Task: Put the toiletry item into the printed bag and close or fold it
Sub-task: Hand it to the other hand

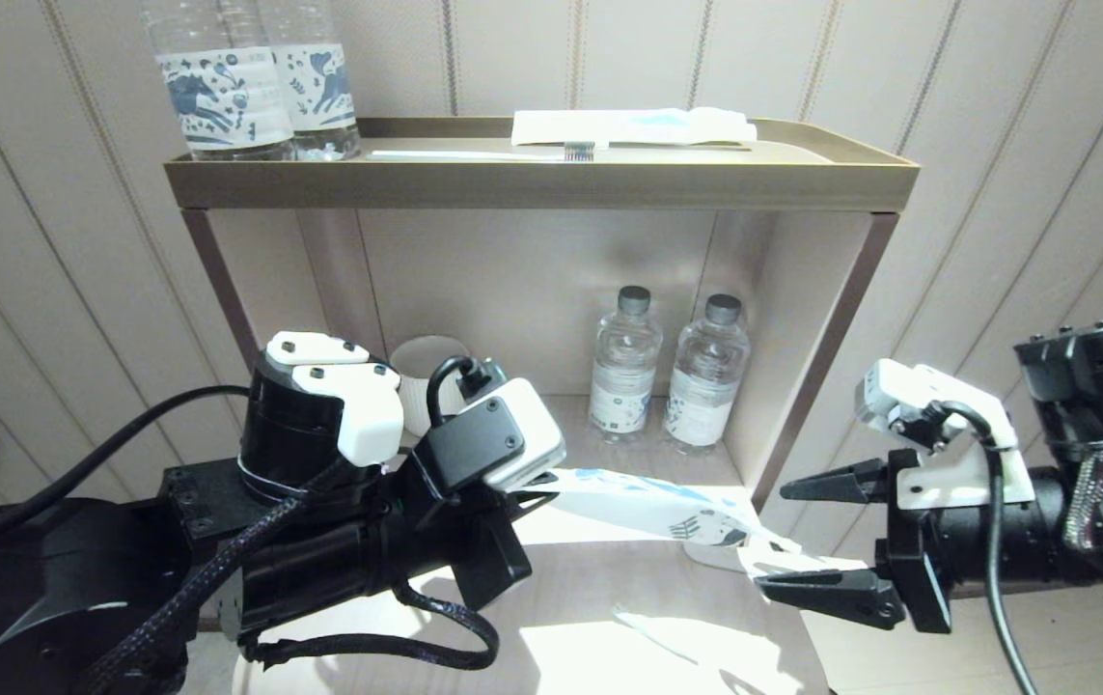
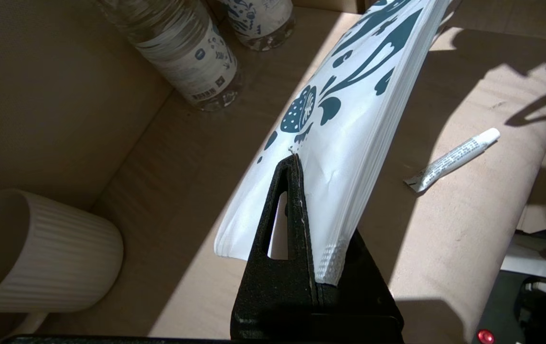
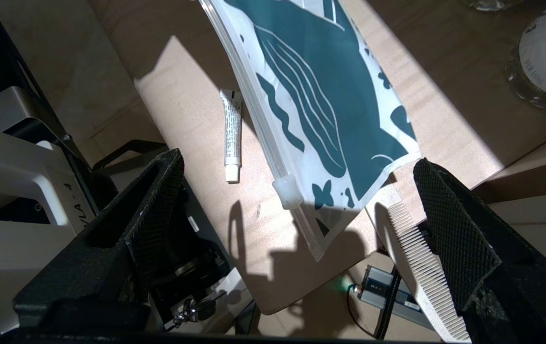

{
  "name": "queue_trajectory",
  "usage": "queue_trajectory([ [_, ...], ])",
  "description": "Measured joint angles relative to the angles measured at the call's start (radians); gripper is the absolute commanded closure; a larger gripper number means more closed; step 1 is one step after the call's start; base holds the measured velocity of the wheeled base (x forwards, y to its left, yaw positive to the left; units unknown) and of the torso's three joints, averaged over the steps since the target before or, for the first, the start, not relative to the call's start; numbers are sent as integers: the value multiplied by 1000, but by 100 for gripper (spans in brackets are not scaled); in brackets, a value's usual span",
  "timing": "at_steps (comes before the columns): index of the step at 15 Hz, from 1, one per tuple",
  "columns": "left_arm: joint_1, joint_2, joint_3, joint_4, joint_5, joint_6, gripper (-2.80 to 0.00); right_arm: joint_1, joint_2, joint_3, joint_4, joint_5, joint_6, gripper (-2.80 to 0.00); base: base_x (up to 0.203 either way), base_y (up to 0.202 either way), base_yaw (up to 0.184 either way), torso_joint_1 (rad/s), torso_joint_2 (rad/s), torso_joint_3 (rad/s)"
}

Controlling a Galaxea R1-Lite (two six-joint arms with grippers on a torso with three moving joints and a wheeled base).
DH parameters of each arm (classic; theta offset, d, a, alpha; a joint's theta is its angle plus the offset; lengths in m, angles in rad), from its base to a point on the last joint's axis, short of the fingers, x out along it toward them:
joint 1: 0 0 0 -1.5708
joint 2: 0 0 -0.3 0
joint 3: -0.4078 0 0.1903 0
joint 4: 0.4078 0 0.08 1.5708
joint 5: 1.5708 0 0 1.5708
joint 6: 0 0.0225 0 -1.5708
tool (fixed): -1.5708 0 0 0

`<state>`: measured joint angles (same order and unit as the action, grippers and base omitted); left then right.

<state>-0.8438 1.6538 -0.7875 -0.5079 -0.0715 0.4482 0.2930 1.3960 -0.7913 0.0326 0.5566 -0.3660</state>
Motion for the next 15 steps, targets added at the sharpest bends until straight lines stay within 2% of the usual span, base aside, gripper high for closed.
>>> queue_trajectory([
  [11, 1, 9, -13, 10, -6, -6, 0, 1, 88, 21, -80, 1, -5, -280, 0, 0, 0, 0, 0, 0],
  [13, 3, 17, -25, 24, -10, -30, 0, 0, 96, 33, -119, 1, 0, -280, 0, 0, 0, 0, 0, 0],
  [15, 7, 35, -36, 29, -13, -82, 0, -3, 103, 50, -169, 3, 3, -280, 0, 0, 0, 0, 0, 0],
])
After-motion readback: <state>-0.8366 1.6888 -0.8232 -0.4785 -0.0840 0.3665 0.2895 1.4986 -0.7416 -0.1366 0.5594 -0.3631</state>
